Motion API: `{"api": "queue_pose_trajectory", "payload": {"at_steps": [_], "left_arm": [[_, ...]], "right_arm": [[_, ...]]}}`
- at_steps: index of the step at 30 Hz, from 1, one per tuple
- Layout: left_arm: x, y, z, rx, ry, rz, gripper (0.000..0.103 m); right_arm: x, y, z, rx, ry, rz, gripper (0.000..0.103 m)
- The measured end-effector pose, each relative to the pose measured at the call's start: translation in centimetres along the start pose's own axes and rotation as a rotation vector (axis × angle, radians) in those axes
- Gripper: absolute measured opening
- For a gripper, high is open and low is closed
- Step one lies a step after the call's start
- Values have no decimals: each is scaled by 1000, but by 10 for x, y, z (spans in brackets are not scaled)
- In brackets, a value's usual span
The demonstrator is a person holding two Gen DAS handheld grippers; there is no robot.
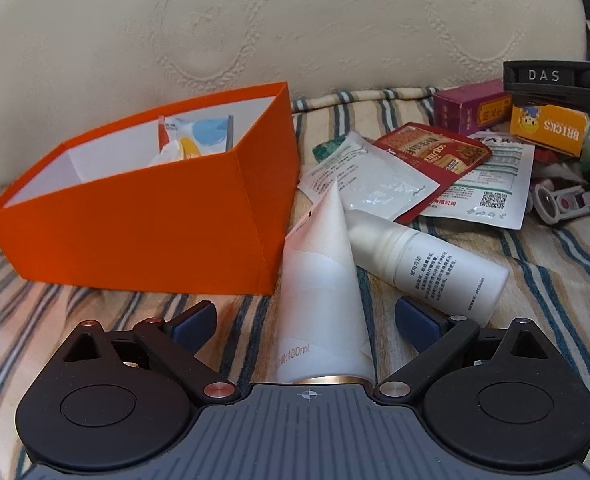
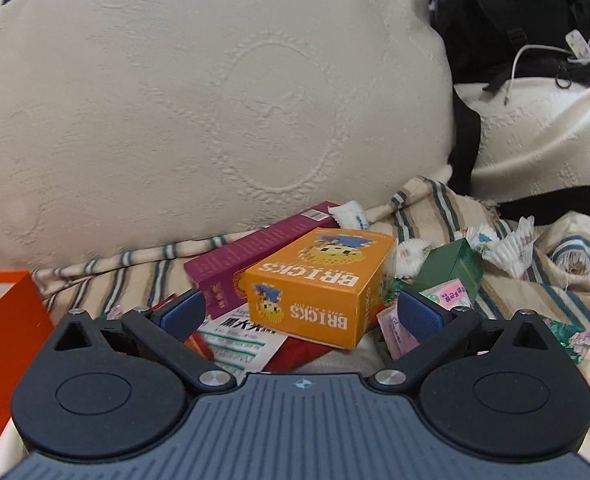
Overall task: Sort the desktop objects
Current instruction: 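Grasp the white tube with left tool while right grasps orange BRICKS box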
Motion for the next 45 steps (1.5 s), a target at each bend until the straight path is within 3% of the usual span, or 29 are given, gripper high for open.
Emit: {"api": "queue_pose_trajectory", "payload": {"at_steps": [4,9,15,25,30,32,34,37,39,45], "left_arm": [[-2,1,-3,28,18,-9,100],[-3,2,-6,50,34,-14,100],[-3,2,-5,54,40,-13,100],[-3,3,-6,56,41,-12,100],[-3,3,-6,52,39,-12,100],[-4,3,-6,46,36,-12,99],[-3,3,-5,36,36,-8,92],[1,3,-1,23,51,10,72],[3,2,1,15,57,25,41],[4,1,-1,34,65,24,38]], "right_arm": [[-11,0,-8,14,36,2,102],[0,-9,-27,47,41,113,102],[-10,-8,-25,61,114,81,102],[-33,6,-12,26,132,-4,102],[-40,10,-1,-22,135,-33,89],[-39,9,4,-34,108,-42,89],[-38,9,8,-46,82,-50,88],[-32,5,16,-75,38,-58,87],[-25,2,21,-83,27,-53,87],[-3,-2,32,-80,-24,-31,87]]}}
Point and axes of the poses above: each gripper's, at about its wrist camera, not at the fingertips, and x roughly against the way its jaws point, z to its right, y to its underside, the point moved 5 cm from there along -x, roughly the way its jaws point, and after that the axes turned 9 degrees about z, right-handed, at the moved point
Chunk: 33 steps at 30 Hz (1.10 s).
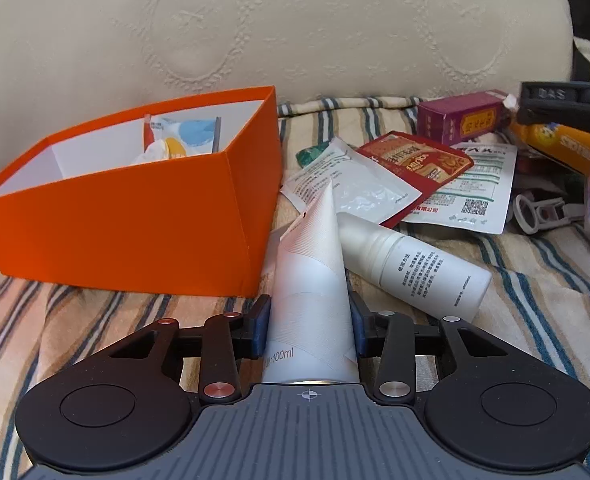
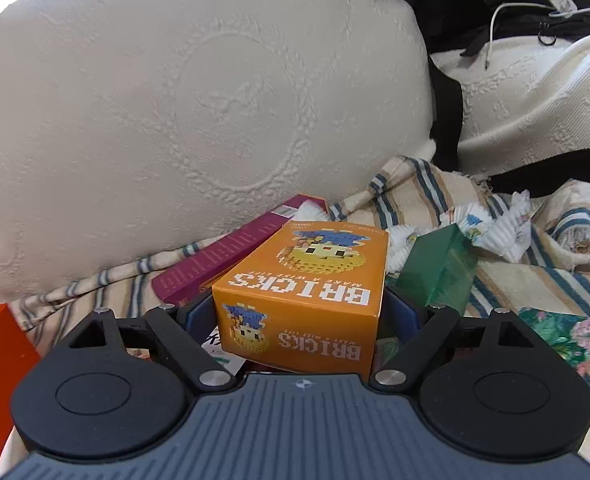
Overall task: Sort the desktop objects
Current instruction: 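Grasp the white tube with left tool while right grasps orange BRICKS box, then lift the white tube and BRICKS box and carry both over the orange box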
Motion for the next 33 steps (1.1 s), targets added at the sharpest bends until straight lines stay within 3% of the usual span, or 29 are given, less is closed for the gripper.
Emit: {"api": "queue_pose_trajectory", "payload": {"at_steps": [12,33], "left_arm": [[18,2,4,-18,-47,23,38],[62,-36,-3,-20,-74,133,39]], "right_arm": [[42,-15,-12,97,-117,96,86],[84,-39,-22,78,-198,162,85]]}}
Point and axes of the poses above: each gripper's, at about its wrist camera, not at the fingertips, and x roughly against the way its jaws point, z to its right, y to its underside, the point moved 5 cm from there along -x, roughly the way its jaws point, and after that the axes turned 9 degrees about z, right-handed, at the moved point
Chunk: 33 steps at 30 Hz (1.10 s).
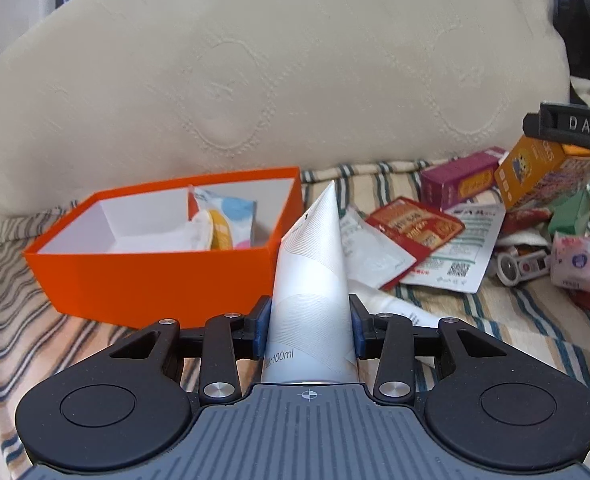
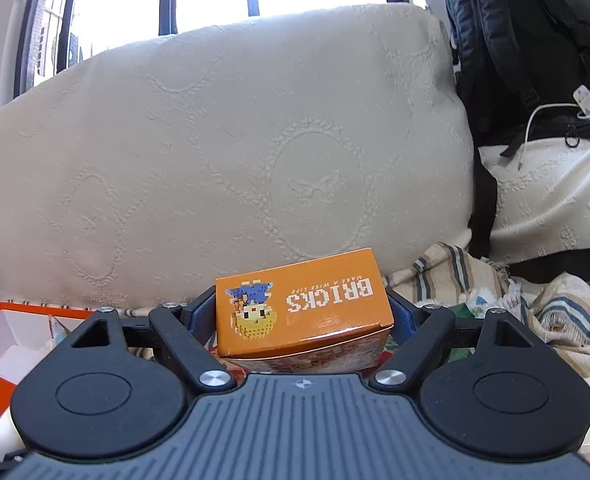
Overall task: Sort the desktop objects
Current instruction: 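Lift the white tube and BRICKS box and carry both over the orange box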
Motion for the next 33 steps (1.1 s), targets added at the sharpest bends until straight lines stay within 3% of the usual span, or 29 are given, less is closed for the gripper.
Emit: {"api": "queue_pose_trajectory", "payload": {"at_steps": [19,33], "left_arm": [[21,-45,5,19,6,93,39],[22,-82,-29,34,-69,159,39]], "right_arm": [[19,-10,-10,14,-29,35,85],[18,-28,-50,38,-99,78,85]]}}
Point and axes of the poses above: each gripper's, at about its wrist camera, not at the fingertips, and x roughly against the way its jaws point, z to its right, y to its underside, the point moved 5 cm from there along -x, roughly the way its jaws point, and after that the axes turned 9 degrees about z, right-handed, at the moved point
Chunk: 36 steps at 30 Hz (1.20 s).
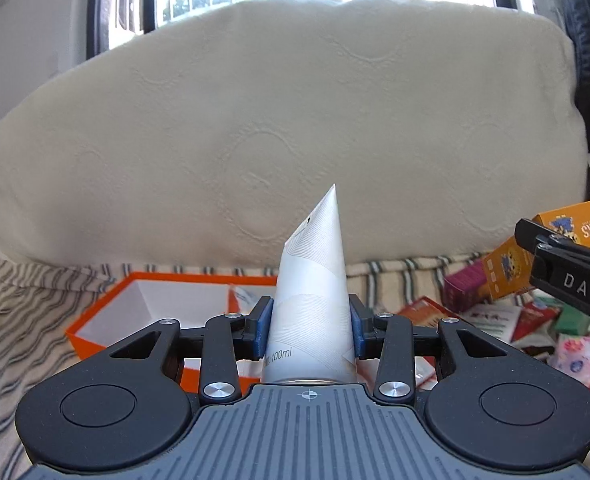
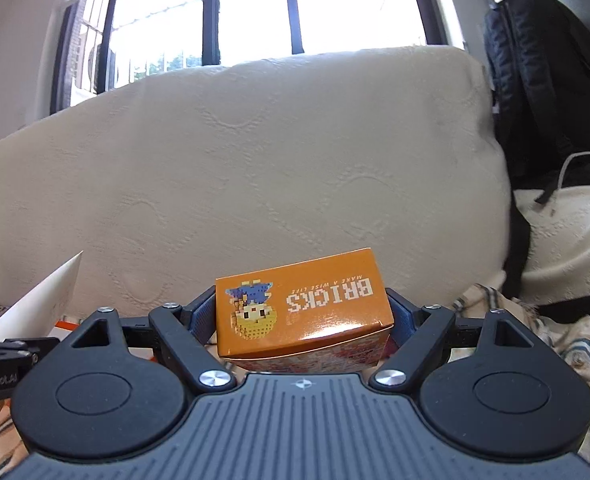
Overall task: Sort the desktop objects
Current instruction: 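Lift the white tube and BRICKS box and carry both over the orange box, then open the left tool over the box while right releases the BRICKS box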
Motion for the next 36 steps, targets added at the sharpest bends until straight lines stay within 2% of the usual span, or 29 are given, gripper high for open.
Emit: {"api": "queue_pose_trajectory", "payload": {"at_steps": [6,23,29,36], "left_arm": [[-9,-7,-26,10,-46,5,39],[-60,-3,-143,45,-206,-36,39],[-79,2,-169,59,-227,-52,39],[-105,8,-193,67,-218,-66,39]], "right_arm": [[-10,-5,-35,29,-58,14,85],[-58,5,-138,42,-245,-2,85],[-73,8,-167,51,-315,1,85],[-86,19,-173,35,-338,-20,85]]}}
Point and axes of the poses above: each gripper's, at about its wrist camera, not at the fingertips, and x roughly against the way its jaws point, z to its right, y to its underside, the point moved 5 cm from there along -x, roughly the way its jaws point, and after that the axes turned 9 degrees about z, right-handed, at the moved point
